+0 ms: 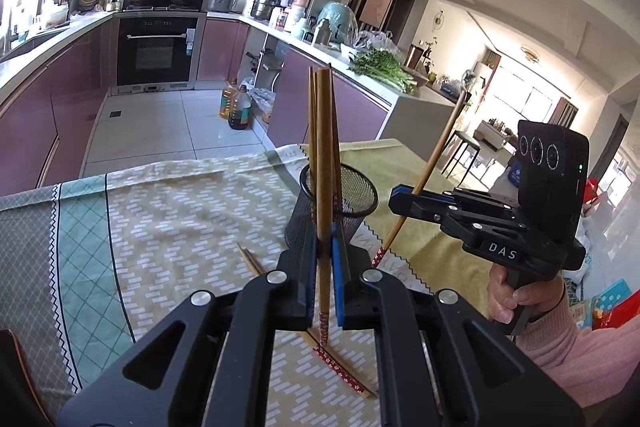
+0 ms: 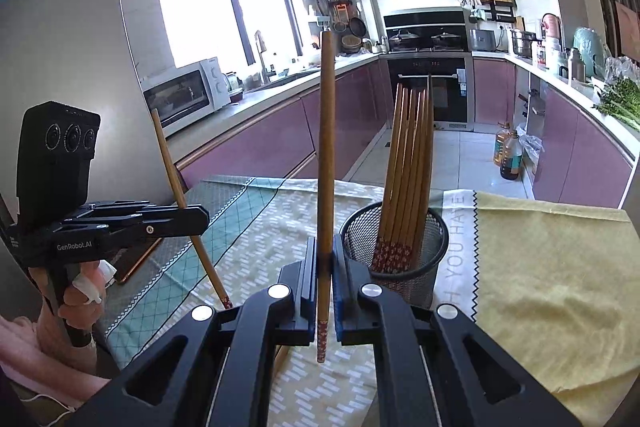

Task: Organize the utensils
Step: 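Lift and lower the left tool's chopstick into the mesh cup while the right tool inserts its chopstick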

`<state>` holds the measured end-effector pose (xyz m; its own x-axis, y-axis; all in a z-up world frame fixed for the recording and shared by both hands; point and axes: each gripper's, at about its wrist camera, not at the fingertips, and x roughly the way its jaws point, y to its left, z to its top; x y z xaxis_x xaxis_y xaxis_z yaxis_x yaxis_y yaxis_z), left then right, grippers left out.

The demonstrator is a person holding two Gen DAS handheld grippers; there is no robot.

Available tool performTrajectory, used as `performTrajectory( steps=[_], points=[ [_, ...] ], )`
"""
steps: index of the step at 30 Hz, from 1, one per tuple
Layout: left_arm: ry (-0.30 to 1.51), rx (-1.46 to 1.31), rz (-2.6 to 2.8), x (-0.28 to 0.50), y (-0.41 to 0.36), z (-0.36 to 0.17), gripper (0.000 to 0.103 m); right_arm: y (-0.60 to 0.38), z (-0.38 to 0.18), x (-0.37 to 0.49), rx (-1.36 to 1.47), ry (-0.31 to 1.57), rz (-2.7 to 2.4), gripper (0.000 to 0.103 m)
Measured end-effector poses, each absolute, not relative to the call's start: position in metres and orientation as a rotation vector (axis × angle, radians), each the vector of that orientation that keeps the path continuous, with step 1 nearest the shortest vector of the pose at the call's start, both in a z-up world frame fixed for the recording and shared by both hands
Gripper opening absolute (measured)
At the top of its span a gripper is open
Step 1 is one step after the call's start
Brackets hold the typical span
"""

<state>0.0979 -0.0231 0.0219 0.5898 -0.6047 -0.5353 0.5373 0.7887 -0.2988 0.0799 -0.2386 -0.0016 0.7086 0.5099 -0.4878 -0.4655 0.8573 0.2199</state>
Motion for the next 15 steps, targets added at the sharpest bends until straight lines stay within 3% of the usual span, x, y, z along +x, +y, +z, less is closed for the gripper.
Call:
performTrajectory(
  steps=[15],
  points=[
    [0.592,-0.13,-0.694,0.12,-0.039,0.052,0.007,-0.249,0.029,0.082,0.07,0.494,0.516,0.006]
  ],
)
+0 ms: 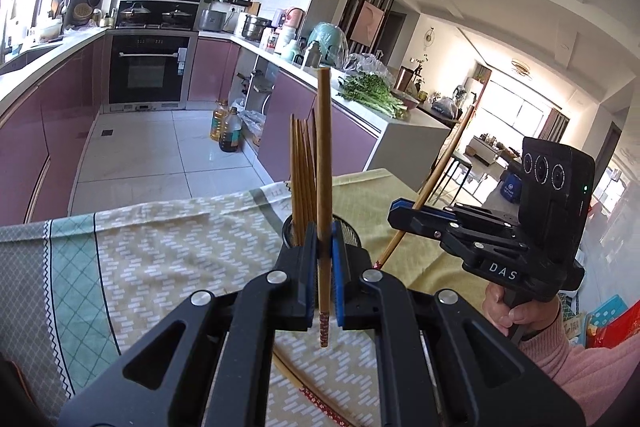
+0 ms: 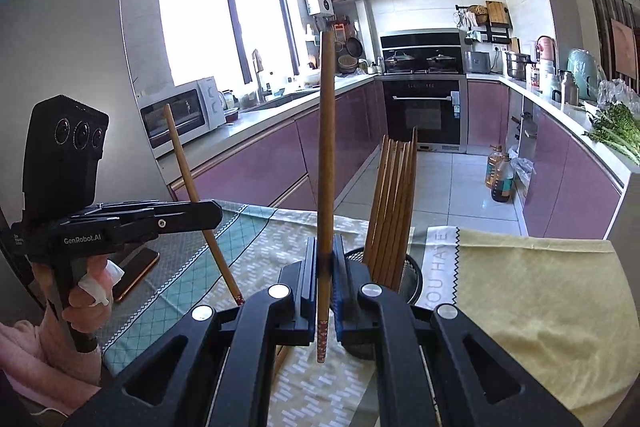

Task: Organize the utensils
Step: 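Lift and lower the left tool's chopstick into the mesh cup while the right tool inserts its chopstick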

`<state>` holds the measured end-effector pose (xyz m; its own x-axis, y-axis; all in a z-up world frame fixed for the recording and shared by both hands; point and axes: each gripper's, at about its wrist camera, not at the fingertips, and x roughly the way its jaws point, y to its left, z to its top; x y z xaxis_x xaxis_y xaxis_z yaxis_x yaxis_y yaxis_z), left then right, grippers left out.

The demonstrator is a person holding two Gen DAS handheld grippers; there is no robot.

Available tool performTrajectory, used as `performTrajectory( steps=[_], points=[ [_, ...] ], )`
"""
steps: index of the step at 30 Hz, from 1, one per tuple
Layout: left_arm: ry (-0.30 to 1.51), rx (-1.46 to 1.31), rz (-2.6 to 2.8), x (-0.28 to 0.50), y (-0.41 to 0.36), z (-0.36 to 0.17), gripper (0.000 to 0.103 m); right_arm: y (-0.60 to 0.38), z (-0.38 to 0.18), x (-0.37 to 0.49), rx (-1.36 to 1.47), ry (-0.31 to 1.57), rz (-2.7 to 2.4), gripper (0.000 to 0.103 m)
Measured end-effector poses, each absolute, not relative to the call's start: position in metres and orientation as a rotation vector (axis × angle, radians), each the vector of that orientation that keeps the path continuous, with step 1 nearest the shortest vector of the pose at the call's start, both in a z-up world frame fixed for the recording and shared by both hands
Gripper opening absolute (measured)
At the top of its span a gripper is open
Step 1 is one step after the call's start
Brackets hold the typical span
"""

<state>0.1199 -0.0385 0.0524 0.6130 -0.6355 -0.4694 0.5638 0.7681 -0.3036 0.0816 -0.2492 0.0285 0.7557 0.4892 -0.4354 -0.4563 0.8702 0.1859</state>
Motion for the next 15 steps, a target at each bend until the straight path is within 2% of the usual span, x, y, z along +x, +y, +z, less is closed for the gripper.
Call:
performTrajectory(
  steps=[15],
  points=[
    [0.502,-0.098,-0.711,0.131,-0.061,0.084,0.007,-0.259,0.052,0.094,0.077,0.443,0.492,0.006]
  ],
)
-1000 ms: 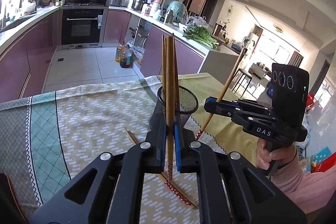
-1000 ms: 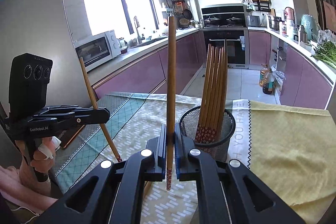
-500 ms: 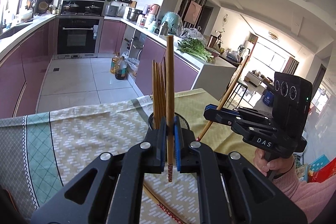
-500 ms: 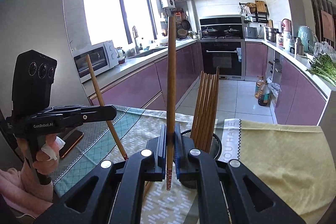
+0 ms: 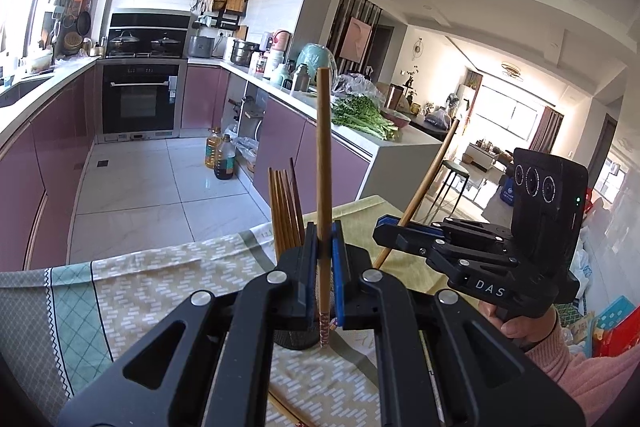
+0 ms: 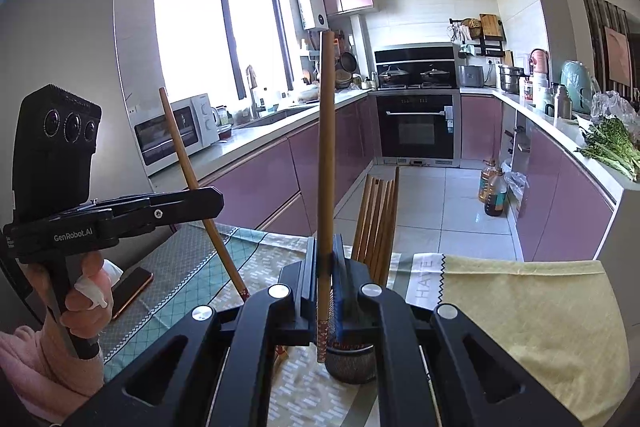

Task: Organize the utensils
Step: 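Lift and lower the left tool's chopstick into the mesh cup while the right tool inserts its chopstick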

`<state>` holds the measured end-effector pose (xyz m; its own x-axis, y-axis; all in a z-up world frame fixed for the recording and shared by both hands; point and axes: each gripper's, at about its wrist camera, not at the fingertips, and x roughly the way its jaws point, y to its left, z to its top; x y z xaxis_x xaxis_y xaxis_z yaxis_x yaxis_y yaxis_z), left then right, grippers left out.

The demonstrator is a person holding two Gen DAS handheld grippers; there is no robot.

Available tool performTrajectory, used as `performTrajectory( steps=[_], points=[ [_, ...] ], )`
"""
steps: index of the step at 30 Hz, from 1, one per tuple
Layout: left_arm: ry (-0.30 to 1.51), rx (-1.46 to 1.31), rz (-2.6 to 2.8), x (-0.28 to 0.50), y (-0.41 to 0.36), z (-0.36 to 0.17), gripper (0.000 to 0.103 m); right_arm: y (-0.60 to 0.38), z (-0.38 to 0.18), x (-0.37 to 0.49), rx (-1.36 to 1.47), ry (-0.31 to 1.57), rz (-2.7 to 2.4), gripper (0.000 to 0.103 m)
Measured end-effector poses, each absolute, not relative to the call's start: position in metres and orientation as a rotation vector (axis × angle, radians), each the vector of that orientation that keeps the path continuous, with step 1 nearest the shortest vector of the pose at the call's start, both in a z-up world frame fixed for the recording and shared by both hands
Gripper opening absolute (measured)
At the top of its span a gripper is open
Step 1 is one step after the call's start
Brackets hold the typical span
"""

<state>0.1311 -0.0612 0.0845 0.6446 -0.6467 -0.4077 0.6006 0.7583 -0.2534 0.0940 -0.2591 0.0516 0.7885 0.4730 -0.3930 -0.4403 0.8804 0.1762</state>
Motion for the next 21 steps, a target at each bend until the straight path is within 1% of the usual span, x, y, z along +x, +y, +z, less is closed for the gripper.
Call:
performTrajectory(
  steps=[13,21],
  points=[
    [0.457,-0.095,-0.692,0.144,-0.076,0.094,0.007,-0.259,0.065,0.111,0.07,0.401,0.471,0.006],
    [0.509,-0.039,-0.683,0.154,-0.092,0.076,0.007,-0.25,0.05,0.125,0.056,0.44,0.445,0.006]
  ],
)
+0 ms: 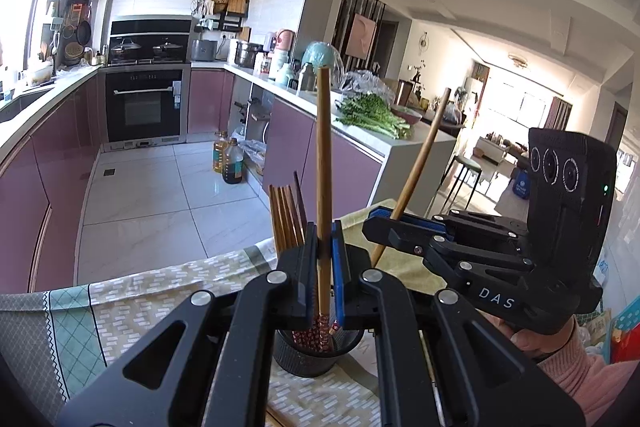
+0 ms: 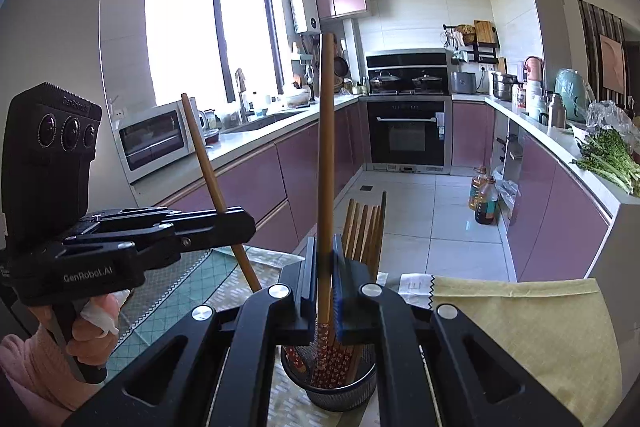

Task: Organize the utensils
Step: 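Lift and lower the left tool's chopstick into the mesh cup while the right tool inserts its chopstick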

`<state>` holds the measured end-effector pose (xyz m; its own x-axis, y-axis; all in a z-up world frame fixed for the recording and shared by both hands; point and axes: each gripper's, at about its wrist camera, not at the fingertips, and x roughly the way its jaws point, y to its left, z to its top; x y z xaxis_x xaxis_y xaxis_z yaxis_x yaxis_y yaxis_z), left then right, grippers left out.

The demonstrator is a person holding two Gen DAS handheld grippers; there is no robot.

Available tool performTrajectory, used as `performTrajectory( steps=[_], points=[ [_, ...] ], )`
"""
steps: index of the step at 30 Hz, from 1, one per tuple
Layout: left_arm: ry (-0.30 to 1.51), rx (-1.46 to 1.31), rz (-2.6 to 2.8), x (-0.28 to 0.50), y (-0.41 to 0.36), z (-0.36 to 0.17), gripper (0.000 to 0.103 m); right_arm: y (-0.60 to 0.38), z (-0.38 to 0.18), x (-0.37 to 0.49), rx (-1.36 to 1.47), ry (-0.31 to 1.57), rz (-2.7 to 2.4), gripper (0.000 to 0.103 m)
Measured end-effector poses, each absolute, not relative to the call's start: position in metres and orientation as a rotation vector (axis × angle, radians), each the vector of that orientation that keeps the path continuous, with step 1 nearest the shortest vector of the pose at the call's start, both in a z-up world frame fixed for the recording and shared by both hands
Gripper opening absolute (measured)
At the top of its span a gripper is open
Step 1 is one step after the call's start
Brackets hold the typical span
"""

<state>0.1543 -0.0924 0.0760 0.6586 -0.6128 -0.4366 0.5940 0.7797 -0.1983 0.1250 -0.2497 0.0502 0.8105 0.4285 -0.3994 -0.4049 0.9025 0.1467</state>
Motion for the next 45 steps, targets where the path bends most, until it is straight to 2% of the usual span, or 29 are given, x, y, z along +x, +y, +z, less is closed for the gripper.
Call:
performTrajectory(
  steps=[25,45],
  points=[
    [0.675,0.091,-0.674,0.178,-0.127,0.028,0.007,-0.237,0.0,0.153,0.045,0.629,0.443,0.006],
    [0.731,0.059,-0.641,0.202,-0.13,0.011,0.008,-0.242,-0.009,0.168,0.09,0.664,0.424,0.006]
  ],
)
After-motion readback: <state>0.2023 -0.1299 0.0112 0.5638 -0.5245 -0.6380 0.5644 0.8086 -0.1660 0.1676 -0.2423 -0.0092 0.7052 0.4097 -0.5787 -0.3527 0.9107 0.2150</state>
